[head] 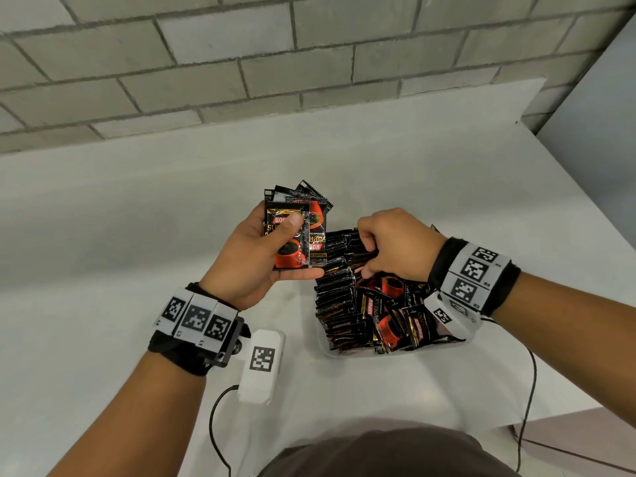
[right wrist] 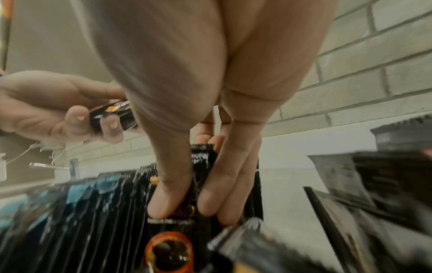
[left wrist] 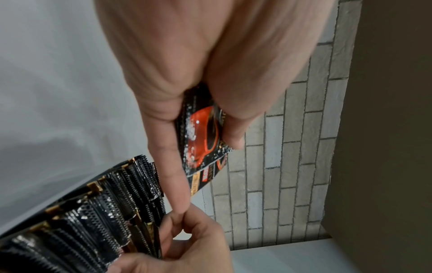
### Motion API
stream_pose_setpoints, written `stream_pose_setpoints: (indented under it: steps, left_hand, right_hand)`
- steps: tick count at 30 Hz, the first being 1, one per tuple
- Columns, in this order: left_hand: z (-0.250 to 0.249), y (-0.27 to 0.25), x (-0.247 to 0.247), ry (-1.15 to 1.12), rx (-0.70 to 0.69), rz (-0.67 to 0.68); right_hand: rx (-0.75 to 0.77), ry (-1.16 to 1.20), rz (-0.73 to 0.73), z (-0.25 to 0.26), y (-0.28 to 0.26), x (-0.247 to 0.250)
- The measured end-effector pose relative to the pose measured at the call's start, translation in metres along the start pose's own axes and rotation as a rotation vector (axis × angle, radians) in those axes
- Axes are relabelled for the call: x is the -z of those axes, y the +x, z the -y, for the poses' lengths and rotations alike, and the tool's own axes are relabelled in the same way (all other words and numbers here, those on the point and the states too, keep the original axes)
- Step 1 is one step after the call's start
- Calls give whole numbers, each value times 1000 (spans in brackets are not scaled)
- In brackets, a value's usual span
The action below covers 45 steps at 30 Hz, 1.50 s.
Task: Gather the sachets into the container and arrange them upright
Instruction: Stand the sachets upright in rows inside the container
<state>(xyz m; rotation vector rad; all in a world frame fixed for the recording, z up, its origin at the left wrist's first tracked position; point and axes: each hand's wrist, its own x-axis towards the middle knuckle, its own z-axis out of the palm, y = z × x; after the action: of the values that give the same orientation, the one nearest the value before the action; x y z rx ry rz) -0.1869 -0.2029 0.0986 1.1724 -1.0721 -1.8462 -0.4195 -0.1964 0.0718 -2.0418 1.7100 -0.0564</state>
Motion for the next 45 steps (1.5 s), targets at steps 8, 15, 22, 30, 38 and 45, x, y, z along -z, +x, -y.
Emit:
stream_pose_setpoints:
  steps: [8,15,22,30,38,45]
  left_hand:
    - [-5,0,-4,-46,53,28]
    - [4,1,-21,-80,108,194]
    - [13,1,-33,-50,106,316]
    - [11,0,-32,-89,128,215]
    - [14,4,-30,-101,101,161]
    - [10,9,-35,-75,64,149]
  right_hand:
    - [-6,118,-151,-4,-15,29]
    - [70,484,-454,24,-50,55]
    - [71,447,-353,16,-50,39]
    - [19,573,-383,12,-52,36]
    - [63,760,-294,13,-48,32]
    - [174,680,-287,25,-52,26]
